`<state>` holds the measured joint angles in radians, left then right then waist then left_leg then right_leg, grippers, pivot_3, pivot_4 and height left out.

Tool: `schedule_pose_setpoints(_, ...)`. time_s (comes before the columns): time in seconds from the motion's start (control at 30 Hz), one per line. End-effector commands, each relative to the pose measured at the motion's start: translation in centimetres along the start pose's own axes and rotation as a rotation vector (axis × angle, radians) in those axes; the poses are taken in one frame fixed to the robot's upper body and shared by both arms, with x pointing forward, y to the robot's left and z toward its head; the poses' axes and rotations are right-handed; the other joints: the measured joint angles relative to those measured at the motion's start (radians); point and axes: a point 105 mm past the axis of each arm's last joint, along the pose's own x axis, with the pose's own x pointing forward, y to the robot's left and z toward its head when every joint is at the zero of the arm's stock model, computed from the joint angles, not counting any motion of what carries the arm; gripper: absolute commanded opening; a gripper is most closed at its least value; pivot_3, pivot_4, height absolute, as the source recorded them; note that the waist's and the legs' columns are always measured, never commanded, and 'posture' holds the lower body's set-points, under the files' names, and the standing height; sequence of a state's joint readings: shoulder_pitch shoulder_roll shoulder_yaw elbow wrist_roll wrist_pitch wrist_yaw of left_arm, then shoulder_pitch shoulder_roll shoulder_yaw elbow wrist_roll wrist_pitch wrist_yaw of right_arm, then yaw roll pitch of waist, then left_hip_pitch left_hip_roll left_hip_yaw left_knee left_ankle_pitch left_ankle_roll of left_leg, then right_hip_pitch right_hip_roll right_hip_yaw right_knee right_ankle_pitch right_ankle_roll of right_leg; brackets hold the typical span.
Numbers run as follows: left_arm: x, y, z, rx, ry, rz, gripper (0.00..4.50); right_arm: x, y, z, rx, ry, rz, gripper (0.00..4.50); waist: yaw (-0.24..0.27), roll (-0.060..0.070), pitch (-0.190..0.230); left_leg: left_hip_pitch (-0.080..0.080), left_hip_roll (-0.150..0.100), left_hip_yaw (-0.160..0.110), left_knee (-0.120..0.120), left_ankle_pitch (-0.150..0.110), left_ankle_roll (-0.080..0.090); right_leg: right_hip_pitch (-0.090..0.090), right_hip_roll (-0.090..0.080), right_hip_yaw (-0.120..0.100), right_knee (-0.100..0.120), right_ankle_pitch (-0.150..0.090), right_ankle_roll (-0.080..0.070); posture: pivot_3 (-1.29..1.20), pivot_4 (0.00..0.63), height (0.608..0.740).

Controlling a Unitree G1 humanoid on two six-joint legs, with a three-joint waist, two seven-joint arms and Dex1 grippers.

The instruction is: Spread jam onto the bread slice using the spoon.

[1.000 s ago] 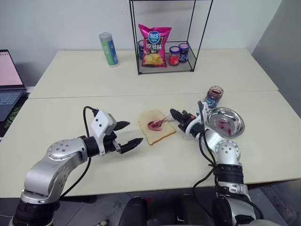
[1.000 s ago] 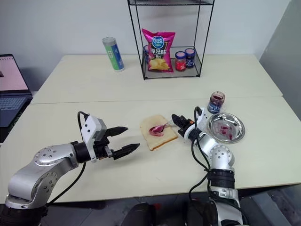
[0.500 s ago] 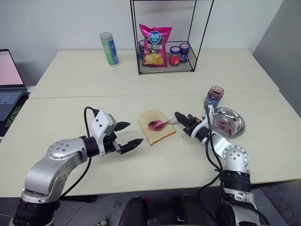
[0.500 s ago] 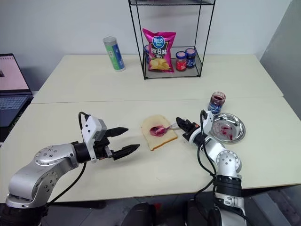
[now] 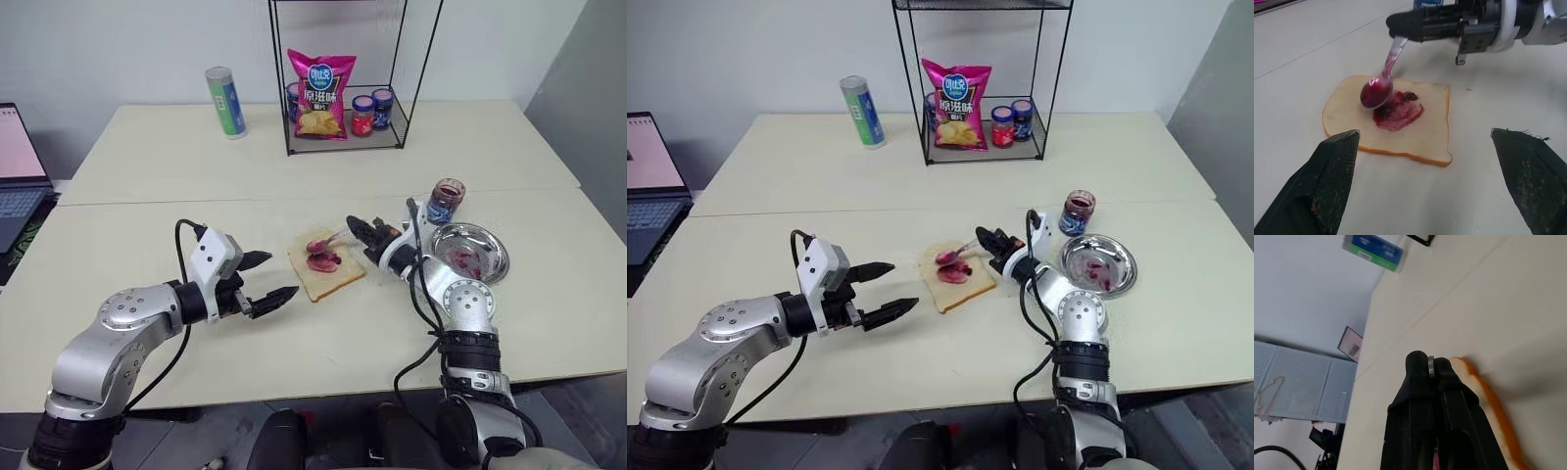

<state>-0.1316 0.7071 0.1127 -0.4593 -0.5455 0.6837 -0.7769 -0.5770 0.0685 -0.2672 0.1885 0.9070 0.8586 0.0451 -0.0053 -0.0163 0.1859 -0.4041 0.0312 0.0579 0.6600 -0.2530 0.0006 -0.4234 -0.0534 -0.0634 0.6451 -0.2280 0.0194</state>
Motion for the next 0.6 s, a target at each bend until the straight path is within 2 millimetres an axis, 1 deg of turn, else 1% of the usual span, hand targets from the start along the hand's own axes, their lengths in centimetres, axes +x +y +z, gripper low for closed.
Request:
schedule_pose_setpoints(0.03,-0.4,-0.1,0.8,0.046,-0.017,0.002,4.5,0.1,0.4,0.2,-0.073,0.0,0.014,0.03,0.0,0.0,0.0,0.0,0.0,0.0,0.0,0.0,0.0,0.0,0.0,0.0,0.0,0.0,0.0,0.0,0.15,0.74)
schedule_pose_setpoints(0.2,-0.3,-0.1,0.8,0.05,-0.017,0.004,4.5,0.2,-0.1,0.1,-0.103,-0.006,0.0,0.03,0.0,0.0,0.0,0.001,0.001,0.0,0.0,0.0,0.0,0.0,0.0,0.0,0.001,0.0,0.0,0.0,0.15,0.74)
schedule_pose_setpoints(0.37,-0.3,0.0,0.9,0.055,-0.02,0.003,4.5,0.8,-1.1,1.5,-0.113,-0.092,-0.072,0.03,0.0,0.0,0.0,0.001,0.001,0.0,0.0,0.0,0.0,0.0,0.0,0.0,0.001,0.0,0.0,0.0,0.15,0.74)
schedule_pose_setpoints(0.6,0.0,0.2,1.0,0.057,-0.026,0.001,4.5,1.0,0.1,2.9,-0.081,-0.143,-0.029,0.03,0.004,0.0,0.0,0.001,0.0,0.0,0.001,0.0,0.0,0.001,0.0,0.0,0.001,0.0,0.0,0.0,0.15,0.74)
